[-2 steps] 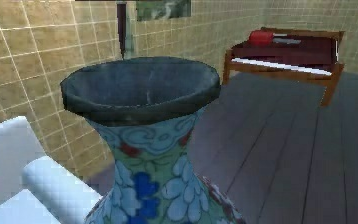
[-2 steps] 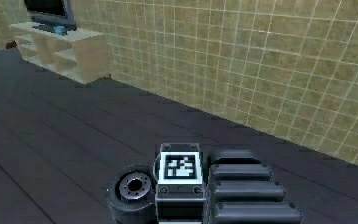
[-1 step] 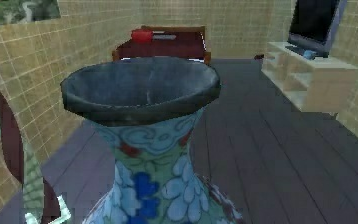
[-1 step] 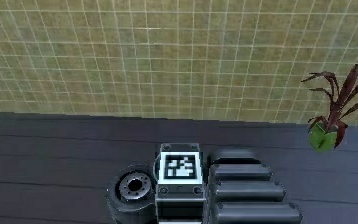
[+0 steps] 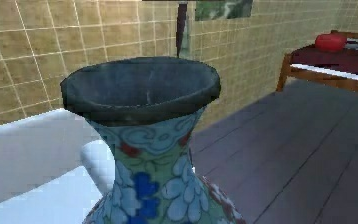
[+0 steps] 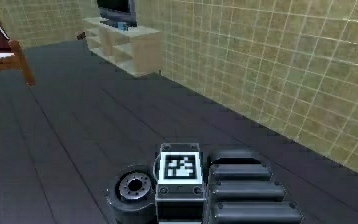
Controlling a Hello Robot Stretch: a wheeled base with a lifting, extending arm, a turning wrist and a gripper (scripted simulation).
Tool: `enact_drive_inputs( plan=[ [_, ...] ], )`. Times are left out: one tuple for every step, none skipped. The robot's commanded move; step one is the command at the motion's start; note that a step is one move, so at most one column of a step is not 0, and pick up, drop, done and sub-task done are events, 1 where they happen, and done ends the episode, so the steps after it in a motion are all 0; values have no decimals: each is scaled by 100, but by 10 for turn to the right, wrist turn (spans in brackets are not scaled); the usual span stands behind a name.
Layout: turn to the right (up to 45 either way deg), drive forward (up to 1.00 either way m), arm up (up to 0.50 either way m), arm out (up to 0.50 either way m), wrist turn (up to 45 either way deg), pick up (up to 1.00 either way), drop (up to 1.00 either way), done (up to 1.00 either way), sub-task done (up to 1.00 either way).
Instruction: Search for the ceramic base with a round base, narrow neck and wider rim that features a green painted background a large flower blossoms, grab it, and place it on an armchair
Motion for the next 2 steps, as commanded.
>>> enact_drive_inputs(
  plan=[
    [-360, 0, 0, 0, 0, 0, 0, 0, 0],
    [450, 0, 0, 0, 0, 0, 0, 0, 0]
  ],
)
